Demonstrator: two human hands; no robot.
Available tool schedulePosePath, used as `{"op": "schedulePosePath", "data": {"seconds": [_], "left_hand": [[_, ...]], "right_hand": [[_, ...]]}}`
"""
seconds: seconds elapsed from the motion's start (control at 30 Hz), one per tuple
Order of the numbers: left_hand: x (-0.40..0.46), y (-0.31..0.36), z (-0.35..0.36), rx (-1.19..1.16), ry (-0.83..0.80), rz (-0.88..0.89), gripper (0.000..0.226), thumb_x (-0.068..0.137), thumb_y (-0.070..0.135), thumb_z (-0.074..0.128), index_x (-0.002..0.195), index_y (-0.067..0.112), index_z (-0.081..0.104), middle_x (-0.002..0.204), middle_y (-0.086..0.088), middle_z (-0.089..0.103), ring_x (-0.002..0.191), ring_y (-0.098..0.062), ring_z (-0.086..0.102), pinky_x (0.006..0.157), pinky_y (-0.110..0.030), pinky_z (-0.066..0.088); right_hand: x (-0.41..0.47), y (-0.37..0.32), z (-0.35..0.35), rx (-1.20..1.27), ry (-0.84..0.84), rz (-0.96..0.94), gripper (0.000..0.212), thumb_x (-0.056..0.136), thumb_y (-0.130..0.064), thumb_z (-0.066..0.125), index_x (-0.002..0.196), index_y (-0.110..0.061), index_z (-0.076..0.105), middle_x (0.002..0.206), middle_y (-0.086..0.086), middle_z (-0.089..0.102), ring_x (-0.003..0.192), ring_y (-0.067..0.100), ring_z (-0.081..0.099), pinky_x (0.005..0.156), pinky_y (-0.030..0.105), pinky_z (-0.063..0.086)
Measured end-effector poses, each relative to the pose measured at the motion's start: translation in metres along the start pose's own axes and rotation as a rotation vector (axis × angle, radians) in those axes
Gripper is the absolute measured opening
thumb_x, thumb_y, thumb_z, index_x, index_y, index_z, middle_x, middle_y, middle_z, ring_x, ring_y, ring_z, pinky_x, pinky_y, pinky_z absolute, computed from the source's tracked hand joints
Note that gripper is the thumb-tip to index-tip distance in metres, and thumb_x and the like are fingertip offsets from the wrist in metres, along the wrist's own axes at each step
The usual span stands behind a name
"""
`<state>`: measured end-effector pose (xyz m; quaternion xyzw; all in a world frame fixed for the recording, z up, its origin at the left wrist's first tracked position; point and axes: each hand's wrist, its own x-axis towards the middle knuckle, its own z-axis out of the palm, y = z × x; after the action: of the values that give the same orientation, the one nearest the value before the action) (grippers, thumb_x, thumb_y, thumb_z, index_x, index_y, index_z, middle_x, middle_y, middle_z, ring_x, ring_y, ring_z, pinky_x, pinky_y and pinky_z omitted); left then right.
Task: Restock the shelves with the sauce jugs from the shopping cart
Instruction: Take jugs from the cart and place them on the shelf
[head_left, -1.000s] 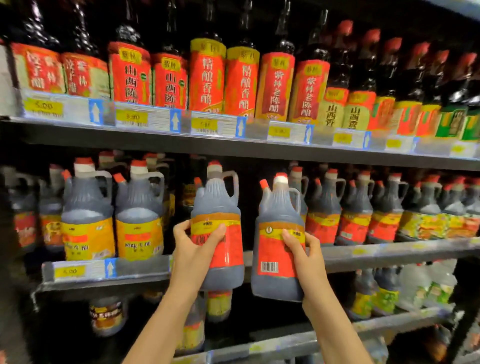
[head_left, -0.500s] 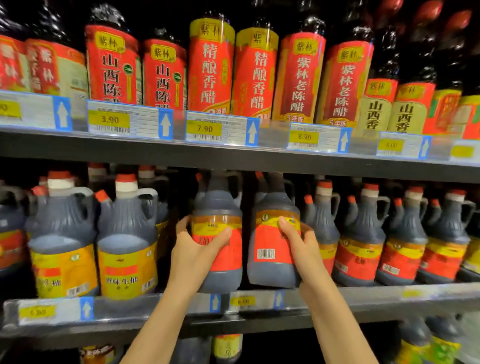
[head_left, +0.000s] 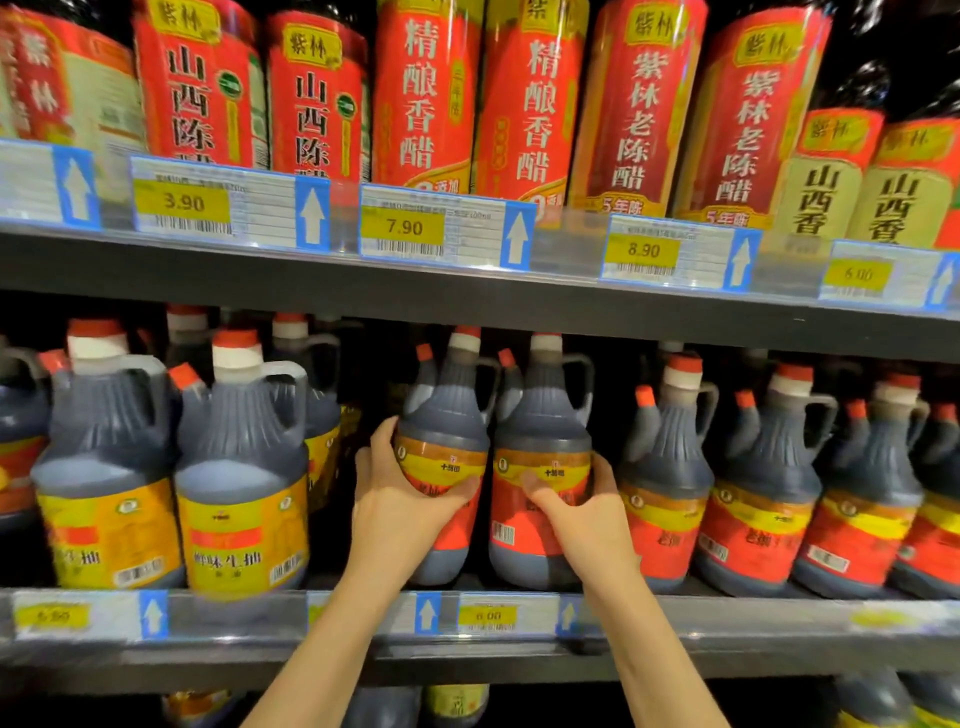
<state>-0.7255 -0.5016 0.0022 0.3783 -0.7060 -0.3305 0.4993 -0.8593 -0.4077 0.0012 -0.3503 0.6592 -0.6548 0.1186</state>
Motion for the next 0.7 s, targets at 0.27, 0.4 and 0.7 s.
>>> {"op": "schedulePosePath", "data": {"seconds": [0.27,0.4,0.7], "left_hand": [[-0.002,-0.001,-0.006,0.059,0.009,-0.015,0.098,0.057,0.043,0.083,0.137,0.021,0.031,0.131,-0.009,0.046,0.116,-0.031,0.05,0.092,-0.036,0.043],[-0.009,0.0,-0.017,0.264,-0.048,-0.035,0.101,0.061,0.056,0.075,0.14,0.024,0.021,0.134,-0.01,0.048,0.114,-0.035,0.052,0.085,-0.044,0.047],[-0.031,-0.001,-0.02,0.334,0.01,-0.007,0.106,0.065,0.054,0.074,0.142,0.008,0.016,0.137,-0.016,0.042,0.122,-0.036,0.045,0.086,-0.048,0.045]], "right_hand": [[-0.005,-0.002,-0.002,-0.113,-0.048,-0.032,0.091,0.064,-0.021,0.084,0.139,-0.021,0.033,0.096,-0.017,0.057,0.089,0.001,0.058,0.075,0.018,0.046],[-0.017,-0.01,-0.007,-0.231,-0.062,-0.076,0.091,0.067,-0.026,0.082,0.14,-0.022,0.027,0.094,-0.017,0.051,0.082,0.003,0.052,0.071,0.017,0.04],[-0.031,-0.002,-0.007,-0.389,0.026,-0.092,0.099,0.067,-0.04,0.08,0.141,-0.015,0.02,0.125,0.006,0.056,0.112,0.026,0.057,0.086,0.032,0.047]]}}
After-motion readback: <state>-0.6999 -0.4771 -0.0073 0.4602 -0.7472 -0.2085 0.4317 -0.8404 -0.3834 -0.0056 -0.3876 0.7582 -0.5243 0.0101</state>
